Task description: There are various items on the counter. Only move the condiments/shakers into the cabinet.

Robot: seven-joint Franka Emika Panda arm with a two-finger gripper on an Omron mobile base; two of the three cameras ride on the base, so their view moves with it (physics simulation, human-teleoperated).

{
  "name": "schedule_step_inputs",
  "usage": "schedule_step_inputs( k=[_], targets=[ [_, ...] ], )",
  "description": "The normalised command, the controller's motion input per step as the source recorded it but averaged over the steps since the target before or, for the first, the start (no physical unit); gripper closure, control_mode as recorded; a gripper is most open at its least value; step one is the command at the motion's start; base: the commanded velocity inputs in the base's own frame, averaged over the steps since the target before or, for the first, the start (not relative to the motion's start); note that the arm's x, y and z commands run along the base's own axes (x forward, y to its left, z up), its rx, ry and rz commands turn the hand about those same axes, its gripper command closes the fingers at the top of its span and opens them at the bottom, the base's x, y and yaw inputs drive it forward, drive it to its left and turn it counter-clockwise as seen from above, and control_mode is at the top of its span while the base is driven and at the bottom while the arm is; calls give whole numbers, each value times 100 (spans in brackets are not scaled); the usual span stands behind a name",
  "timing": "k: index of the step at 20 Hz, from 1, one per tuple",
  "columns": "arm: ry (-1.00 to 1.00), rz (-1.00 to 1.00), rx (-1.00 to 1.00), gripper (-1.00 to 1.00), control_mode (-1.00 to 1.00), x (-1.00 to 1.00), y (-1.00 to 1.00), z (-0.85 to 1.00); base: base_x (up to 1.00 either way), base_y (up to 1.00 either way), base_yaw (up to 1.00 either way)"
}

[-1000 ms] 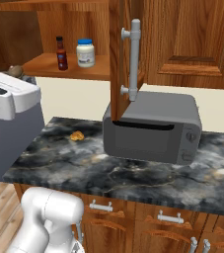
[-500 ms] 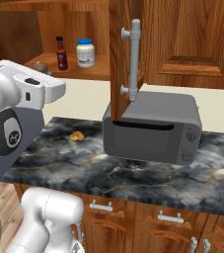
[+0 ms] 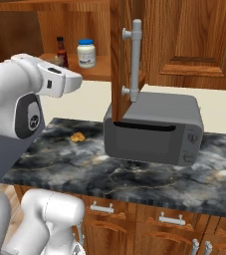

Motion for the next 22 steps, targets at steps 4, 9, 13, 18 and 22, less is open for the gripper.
schedule_step_inputs(
  k=[4,9,13,18,22],
  targets=[
    [3,0,0,100,-100,51,-1,0,0,0,0],
    [0,0,0,100,-100,57,-16,-1,0,0,0],
    [1,3,0,100,-100,37,-11,-2,0,0,0],
    [4,0,-5,100,-100,17,0,-3,0,0,0],
    [7,0,-1,100,-100,1,0,0,0,0,0]
  ],
)
